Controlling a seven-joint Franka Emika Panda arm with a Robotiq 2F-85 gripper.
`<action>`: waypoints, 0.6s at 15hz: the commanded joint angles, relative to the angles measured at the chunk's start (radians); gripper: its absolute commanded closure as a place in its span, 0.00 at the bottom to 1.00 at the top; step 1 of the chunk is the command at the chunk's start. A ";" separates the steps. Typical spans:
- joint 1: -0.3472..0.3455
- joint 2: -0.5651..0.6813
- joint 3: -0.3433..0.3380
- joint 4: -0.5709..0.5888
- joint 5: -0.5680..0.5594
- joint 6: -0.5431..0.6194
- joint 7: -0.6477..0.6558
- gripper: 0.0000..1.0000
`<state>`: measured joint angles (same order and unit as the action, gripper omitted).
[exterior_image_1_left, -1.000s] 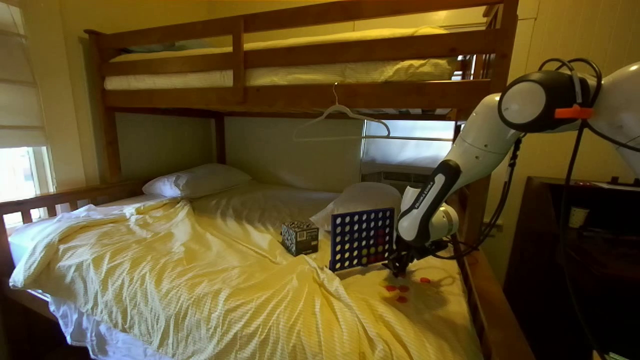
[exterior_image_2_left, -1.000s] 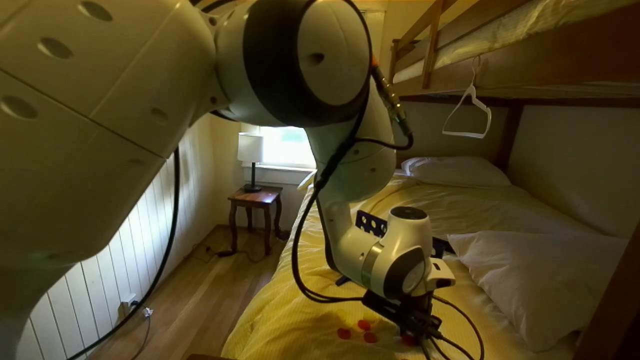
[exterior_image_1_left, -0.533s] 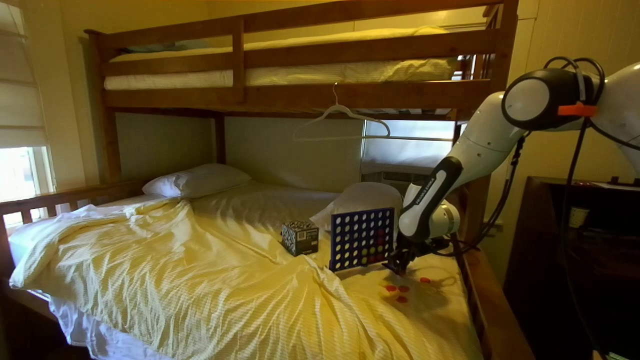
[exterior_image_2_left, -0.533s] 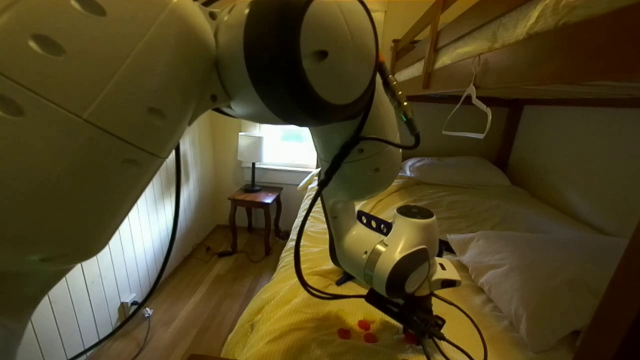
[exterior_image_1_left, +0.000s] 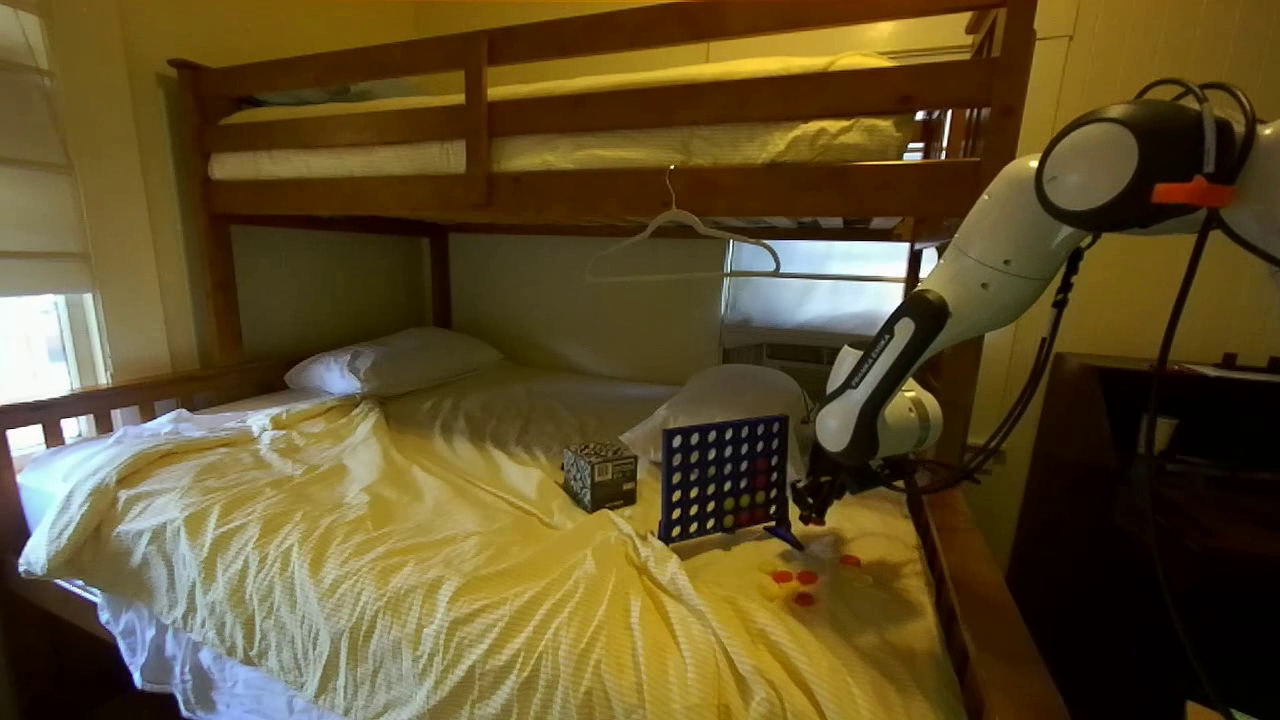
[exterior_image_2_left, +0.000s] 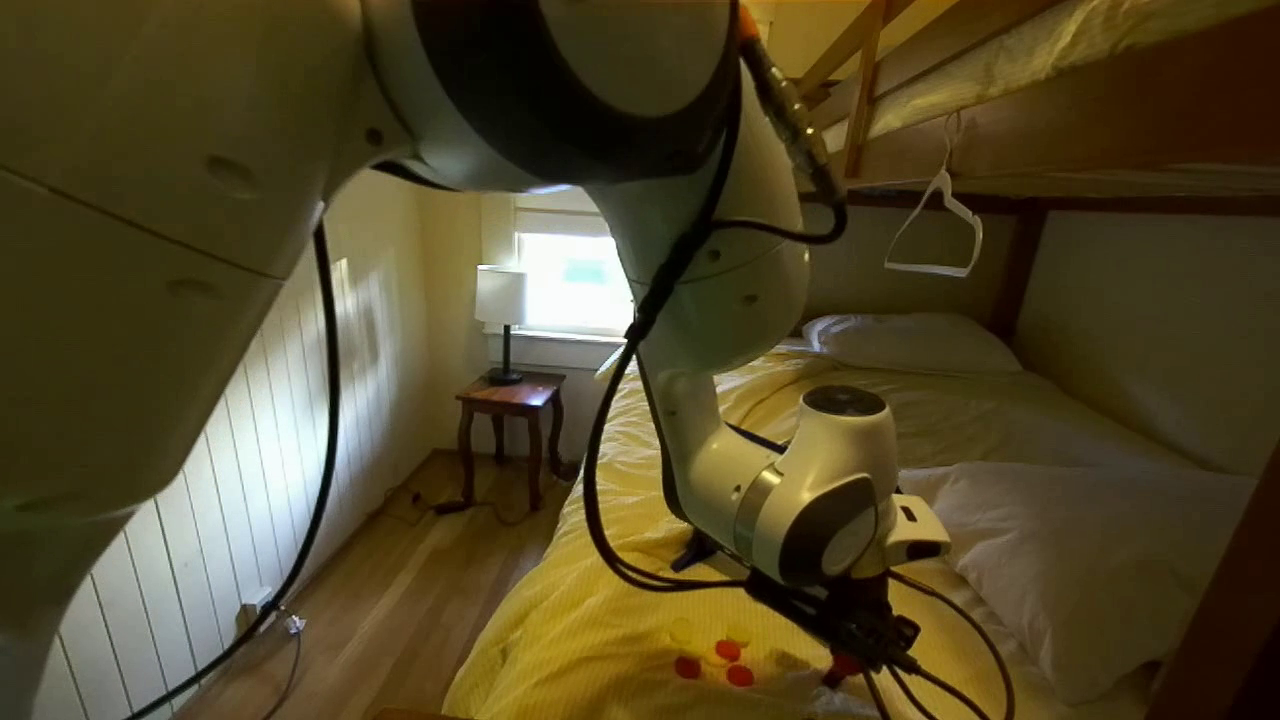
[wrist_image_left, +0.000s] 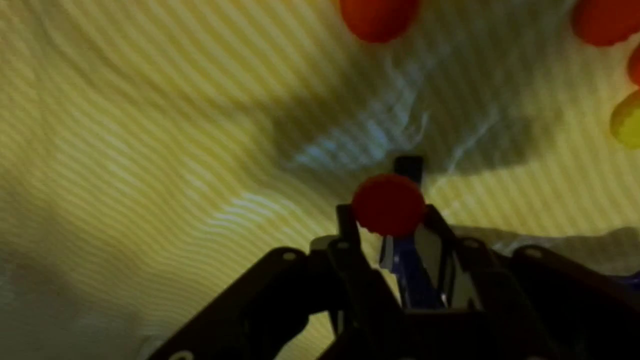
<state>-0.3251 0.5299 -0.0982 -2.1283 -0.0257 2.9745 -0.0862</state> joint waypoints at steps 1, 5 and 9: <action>0.025 -0.099 -0.044 -0.113 -0.001 0.070 -0.004 0.91; 0.010 -0.174 -0.039 -0.189 0.009 0.138 -0.014 0.91; -0.030 -0.229 0.015 -0.253 0.015 0.257 -0.013 0.91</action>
<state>-0.3212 0.3691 -0.1281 -2.3035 -0.0248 3.1545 -0.0874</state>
